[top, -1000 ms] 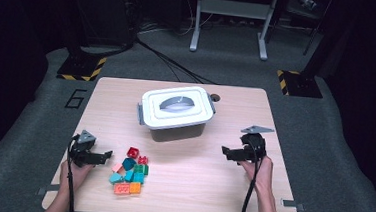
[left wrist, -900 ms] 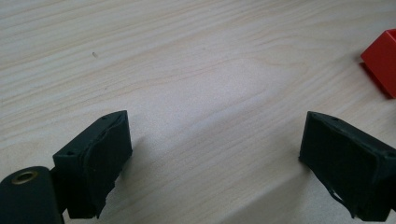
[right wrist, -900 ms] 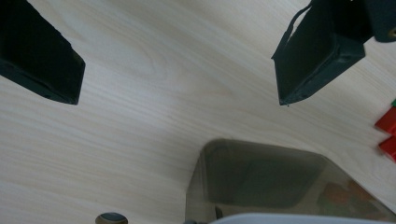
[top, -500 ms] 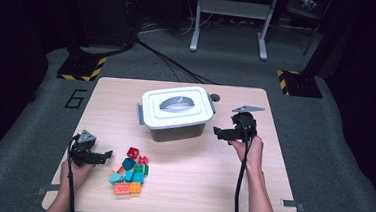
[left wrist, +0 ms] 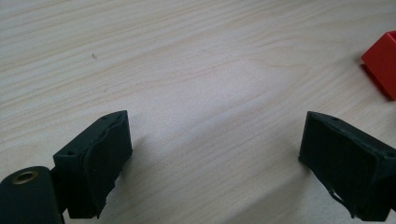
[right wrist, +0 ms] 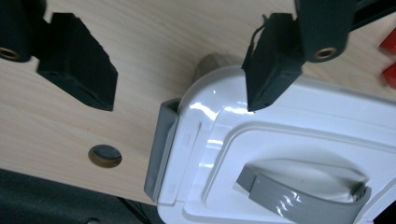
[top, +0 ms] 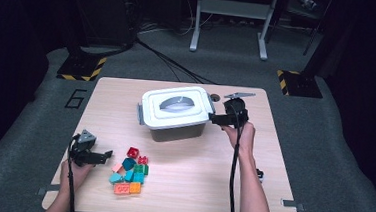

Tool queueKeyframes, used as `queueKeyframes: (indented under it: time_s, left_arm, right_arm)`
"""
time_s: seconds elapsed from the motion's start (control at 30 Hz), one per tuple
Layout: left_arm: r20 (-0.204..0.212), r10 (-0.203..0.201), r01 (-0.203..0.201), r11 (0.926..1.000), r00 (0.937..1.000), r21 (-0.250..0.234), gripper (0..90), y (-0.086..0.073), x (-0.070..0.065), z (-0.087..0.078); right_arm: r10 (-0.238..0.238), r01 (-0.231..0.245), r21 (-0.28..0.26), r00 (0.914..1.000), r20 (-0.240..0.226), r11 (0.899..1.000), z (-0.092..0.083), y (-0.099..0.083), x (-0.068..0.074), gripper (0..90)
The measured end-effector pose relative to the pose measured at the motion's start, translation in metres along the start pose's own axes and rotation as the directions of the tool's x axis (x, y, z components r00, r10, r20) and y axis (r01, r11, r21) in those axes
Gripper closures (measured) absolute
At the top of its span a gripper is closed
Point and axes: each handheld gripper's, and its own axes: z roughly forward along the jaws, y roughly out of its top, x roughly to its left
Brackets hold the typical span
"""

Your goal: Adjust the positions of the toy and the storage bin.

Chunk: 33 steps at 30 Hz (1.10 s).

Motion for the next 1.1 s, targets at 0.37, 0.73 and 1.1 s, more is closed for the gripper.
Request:
queueKeyframes:
  time_s: [0.37,0.73,1.1]
  left_arm:
    - [0.000,0.000,0.000,1.0000,1.0000,0.000,9.1,0.000,0.000,0.000]
    - [0.000,0.000,0.000,1.0000,1.0000,0.000,9.0,0.000,0.000,0.000]
    - [-0.002,0.002,-0.002,1.0000,1.0000,0.000,9.1,0.000,0.000,0.000]
  right_arm:
    - [0.013,-0.015,0.070,0.9991,0.040,0.997,0.028,0.021,0.014,58.0]
    - [0.024,-0.032,0.093,0.9956,0.091,0.995,0.025,0.018,0.024,66.2]
    - [0.061,-0.070,0.084,0.9930,0.101,0.994,0.013,0.007,0.033,65.8]
